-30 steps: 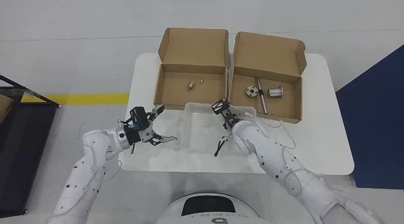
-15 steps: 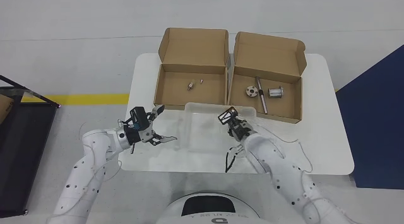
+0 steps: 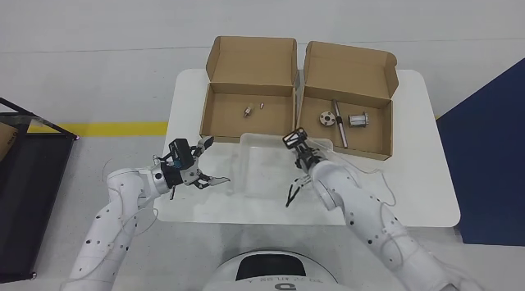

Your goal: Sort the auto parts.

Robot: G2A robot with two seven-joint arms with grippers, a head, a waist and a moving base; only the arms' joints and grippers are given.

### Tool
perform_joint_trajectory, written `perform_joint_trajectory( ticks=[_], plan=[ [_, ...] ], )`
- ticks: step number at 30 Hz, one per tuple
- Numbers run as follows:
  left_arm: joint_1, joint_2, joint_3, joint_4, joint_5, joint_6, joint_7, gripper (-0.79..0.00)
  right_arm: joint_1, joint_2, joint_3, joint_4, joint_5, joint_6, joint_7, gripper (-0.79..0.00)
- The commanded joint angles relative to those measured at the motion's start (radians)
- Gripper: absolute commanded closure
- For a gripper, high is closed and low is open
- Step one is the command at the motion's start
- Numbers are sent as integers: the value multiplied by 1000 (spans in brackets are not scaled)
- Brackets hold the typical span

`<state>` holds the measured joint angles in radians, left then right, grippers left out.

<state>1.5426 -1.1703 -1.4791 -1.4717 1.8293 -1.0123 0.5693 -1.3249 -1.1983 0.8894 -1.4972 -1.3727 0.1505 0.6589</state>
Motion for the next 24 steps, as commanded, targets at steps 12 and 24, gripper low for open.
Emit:
perform_joint_trajectory(
  ticks=[12, 24],
  plan=[
    [0, 0, 0, 0, 0, 0, 0, -785, 65, -41, -38, 95, 33, 35, 10, -132],
    [0, 0, 0, 0, 0, 0, 0, -785, 92, -65, -52, 138, 30, 45, 39, -86]
  ],
)
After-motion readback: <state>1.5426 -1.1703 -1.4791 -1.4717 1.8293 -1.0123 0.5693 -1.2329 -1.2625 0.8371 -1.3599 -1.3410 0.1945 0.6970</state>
